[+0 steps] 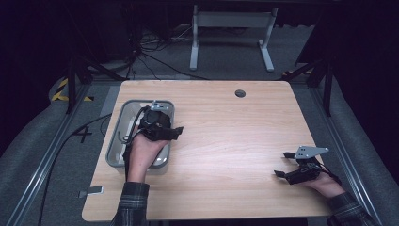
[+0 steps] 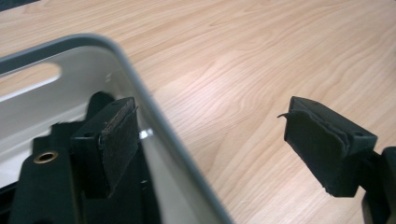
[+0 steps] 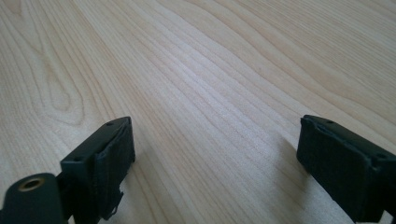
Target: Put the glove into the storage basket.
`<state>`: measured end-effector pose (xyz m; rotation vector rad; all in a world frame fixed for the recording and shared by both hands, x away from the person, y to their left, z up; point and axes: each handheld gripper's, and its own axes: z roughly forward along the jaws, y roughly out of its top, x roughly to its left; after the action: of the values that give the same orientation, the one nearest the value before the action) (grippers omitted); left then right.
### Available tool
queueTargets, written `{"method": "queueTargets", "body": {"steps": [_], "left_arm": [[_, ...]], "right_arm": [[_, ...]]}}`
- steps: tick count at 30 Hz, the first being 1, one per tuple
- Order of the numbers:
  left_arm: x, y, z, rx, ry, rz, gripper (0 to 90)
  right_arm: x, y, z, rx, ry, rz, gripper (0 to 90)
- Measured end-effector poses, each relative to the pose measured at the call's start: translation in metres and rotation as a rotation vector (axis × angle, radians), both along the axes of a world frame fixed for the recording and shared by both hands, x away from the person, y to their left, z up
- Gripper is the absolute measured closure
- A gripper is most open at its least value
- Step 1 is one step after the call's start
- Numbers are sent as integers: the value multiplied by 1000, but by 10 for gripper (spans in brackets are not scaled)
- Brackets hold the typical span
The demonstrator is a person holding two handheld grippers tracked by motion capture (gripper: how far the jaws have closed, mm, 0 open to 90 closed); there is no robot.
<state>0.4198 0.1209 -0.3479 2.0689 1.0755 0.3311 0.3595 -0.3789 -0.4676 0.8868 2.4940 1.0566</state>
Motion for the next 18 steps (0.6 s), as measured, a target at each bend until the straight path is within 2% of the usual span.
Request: {"method": "queueTargets", "body": {"steps": [9,15,18], "left_arm": [[-6,-37,-4,-4,-11,-84,163],[-11,-59,-13,-13,-7,-127,157],[-14,-71,-20,3,3,-147,157]], "right_arm": [[0,0,0,0,0,0,117],[0,0,0,0,0,0,117],[0,0,0,0,0,0,117]]}}
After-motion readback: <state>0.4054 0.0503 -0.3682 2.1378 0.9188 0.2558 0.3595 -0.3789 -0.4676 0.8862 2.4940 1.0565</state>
